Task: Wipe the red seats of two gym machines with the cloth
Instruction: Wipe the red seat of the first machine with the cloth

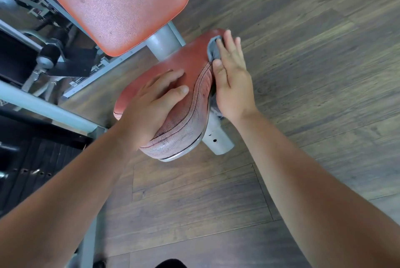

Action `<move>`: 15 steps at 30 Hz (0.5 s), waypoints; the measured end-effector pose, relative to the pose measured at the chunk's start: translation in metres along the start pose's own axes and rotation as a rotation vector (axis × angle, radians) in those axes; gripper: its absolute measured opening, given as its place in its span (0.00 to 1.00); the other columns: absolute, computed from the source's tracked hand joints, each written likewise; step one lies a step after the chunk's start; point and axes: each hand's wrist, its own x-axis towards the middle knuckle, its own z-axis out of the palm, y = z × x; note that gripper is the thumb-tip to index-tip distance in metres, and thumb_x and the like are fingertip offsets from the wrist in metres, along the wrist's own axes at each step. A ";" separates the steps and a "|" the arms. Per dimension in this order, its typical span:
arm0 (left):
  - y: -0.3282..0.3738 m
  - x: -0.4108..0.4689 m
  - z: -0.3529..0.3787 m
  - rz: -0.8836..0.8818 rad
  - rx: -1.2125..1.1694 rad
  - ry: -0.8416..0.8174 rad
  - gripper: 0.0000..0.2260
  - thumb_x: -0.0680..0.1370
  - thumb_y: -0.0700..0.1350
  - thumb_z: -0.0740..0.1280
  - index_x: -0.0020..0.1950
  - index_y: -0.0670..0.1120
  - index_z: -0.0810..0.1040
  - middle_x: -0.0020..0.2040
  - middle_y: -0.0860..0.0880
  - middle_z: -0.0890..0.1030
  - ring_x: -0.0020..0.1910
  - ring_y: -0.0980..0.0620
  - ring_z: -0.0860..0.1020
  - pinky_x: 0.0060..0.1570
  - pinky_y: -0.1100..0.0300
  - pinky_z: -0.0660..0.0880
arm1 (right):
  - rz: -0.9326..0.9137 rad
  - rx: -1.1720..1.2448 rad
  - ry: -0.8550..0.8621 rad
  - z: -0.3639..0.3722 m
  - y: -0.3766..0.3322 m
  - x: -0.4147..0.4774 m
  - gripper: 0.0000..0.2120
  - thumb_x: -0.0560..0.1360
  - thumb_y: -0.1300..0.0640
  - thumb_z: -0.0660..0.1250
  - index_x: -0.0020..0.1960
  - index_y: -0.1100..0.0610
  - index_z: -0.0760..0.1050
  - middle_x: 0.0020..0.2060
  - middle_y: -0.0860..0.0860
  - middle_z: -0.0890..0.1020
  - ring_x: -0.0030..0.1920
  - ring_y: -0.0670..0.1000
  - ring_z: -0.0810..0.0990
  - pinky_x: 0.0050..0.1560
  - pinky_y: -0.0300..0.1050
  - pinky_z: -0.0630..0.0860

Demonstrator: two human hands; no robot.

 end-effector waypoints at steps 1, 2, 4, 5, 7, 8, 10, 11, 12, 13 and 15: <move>0.001 0.000 0.000 0.000 0.000 0.000 0.24 0.75 0.64 0.63 0.72 0.67 0.75 0.73 0.67 0.71 0.74 0.65 0.64 0.77 0.60 0.55 | 0.032 0.012 0.012 0.000 0.000 0.004 0.23 0.86 0.56 0.53 0.79 0.60 0.63 0.82 0.56 0.59 0.83 0.57 0.50 0.76 0.30 0.44; 0.001 0.000 0.000 -0.004 -0.003 0.001 0.25 0.75 0.64 0.63 0.72 0.66 0.75 0.73 0.67 0.71 0.74 0.65 0.64 0.77 0.60 0.55 | 0.056 0.030 0.019 0.000 -0.004 0.002 0.23 0.86 0.56 0.54 0.79 0.60 0.63 0.82 0.56 0.59 0.83 0.56 0.50 0.76 0.30 0.44; 0.001 0.000 -0.001 -0.011 -0.005 0.012 0.25 0.74 0.64 0.63 0.72 0.66 0.75 0.73 0.65 0.71 0.75 0.63 0.64 0.78 0.58 0.56 | 0.077 0.102 0.006 0.003 -0.023 -0.019 0.23 0.85 0.56 0.54 0.79 0.60 0.65 0.81 0.55 0.60 0.83 0.54 0.52 0.80 0.36 0.47; 0.001 0.000 0.000 -0.010 0.004 0.016 0.25 0.74 0.64 0.64 0.72 0.66 0.75 0.74 0.64 0.72 0.76 0.62 0.65 0.79 0.56 0.56 | 0.092 0.161 -0.004 0.005 -0.034 -0.038 0.23 0.85 0.56 0.55 0.78 0.59 0.66 0.81 0.54 0.62 0.83 0.52 0.53 0.82 0.41 0.49; 0.001 0.001 0.001 0.001 0.024 0.018 0.25 0.74 0.63 0.63 0.72 0.65 0.75 0.75 0.62 0.72 0.76 0.59 0.65 0.80 0.53 0.57 | 0.146 0.303 -0.023 0.004 -0.054 -0.077 0.22 0.85 0.56 0.55 0.78 0.59 0.67 0.80 0.51 0.64 0.82 0.46 0.55 0.82 0.45 0.53; 0.000 0.002 0.001 0.002 0.033 0.014 0.26 0.74 0.63 0.63 0.72 0.65 0.75 0.75 0.61 0.72 0.76 0.59 0.65 0.80 0.52 0.57 | 0.156 0.350 -0.029 0.002 -0.061 -0.094 0.22 0.85 0.57 0.56 0.78 0.59 0.67 0.80 0.50 0.65 0.81 0.43 0.56 0.82 0.45 0.54; 0.000 0.003 0.001 0.008 0.050 -0.004 0.27 0.73 0.65 0.62 0.73 0.65 0.74 0.75 0.61 0.72 0.76 0.58 0.65 0.80 0.51 0.58 | 0.111 0.333 -0.041 -0.003 -0.065 -0.102 0.21 0.85 0.57 0.56 0.77 0.59 0.68 0.79 0.51 0.66 0.81 0.43 0.58 0.82 0.47 0.55; 0.000 0.002 0.000 0.012 0.062 -0.015 0.28 0.73 0.67 0.62 0.73 0.65 0.74 0.75 0.62 0.72 0.77 0.58 0.65 0.80 0.52 0.58 | 0.103 0.295 -0.057 -0.004 -0.061 -0.093 0.21 0.85 0.57 0.56 0.77 0.60 0.69 0.79 0.51 0.67 0.81 0.45 0.59 0.82 0.50 0.56; -0.001 0.002 0.000 0.009 0.063 -0.020 0.28 0.73 0.67 0.62 0.73 0.65 0.74 0.75 0.63 0.71 0.77 0.58 0.64 0.80 0.53 0.57 | 0.106 0.265 -0.070 -0.003 -0.055 -0.079 0.21 0.85 0.57 0.56 0.76 0.59 0.69 0.79 0.52 0.68 0.81 0.47 0.59 0.82 0.52 0.57; -0.001 0.002 0.000 -0.004 0.048 -0.020 0.26 0.75 0.66 0.63 0.74 0.65 0.73 0.75 0.63 0.71 0.77 0.59 0.64 0.79 0.55 0.56 | 0.123 0.246 -0.073 -0.003 -0.051 -0.065 0.21 0.85 0.57 0.56 0.76 0.59 0.70 0.78 0.52 0.68 0.81 0.48 0.60 0.81 0.53 0.57; -0.001 0.003 0.000 -0.018 0.022 -0.014 0.22 0.79 0.62 0.65 0.74 0.66 0.73 0.74 0.64 0.71 0.77 0.59 0.64 0.78 0.56 0.56 | 0.159 0.262 -0.053 -0.001 -0.050 -0.053 0.22 0.84 0.56 0.56 0.76 0.58 0.69 0.78 0.52 0.68 0.81 0.48 0.59 0.81 0.52 0.57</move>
